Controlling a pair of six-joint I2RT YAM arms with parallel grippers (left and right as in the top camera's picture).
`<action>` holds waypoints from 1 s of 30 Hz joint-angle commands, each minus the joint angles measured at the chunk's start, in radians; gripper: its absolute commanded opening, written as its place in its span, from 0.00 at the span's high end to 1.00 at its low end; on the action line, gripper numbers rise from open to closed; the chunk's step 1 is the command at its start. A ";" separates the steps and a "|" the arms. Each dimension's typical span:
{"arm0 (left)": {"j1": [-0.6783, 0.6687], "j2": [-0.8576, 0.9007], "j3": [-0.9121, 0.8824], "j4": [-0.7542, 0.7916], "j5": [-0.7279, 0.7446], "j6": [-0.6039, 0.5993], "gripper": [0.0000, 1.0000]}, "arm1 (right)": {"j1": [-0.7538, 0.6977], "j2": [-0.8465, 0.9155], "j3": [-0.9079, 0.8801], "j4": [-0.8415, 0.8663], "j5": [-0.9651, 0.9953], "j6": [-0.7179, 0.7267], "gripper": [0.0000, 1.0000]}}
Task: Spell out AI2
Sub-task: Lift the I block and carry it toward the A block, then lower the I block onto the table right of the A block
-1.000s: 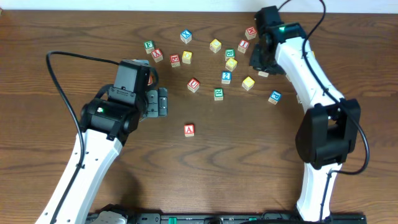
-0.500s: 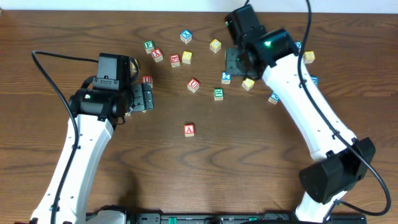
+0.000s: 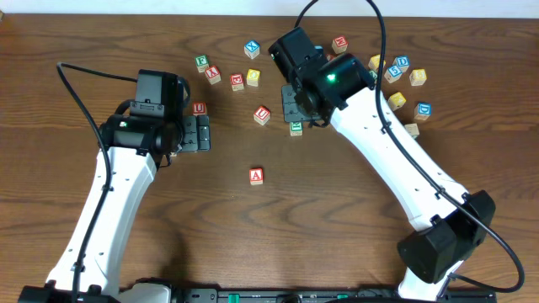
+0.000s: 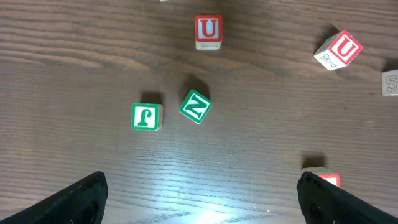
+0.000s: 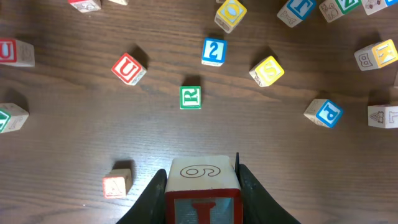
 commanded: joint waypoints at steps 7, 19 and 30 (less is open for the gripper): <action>0.143 0.010 -0.005 0.001 0.165 0.047 0.04 | 0.058 -0.015 -0.117 0.033 0.033 0.036 0.99; 0.180 0.011 -0.005 -0.007 0.203 0.047 0.04 | 0.143 -0.137 -0.431 0.269 -0.001 0.101 0.95; 0.180 0.011 -0.005 -0.007 0.201 0.047 0.04 | 0.182 -0.189 -0.673 0.458 -0.010 0.208 0.86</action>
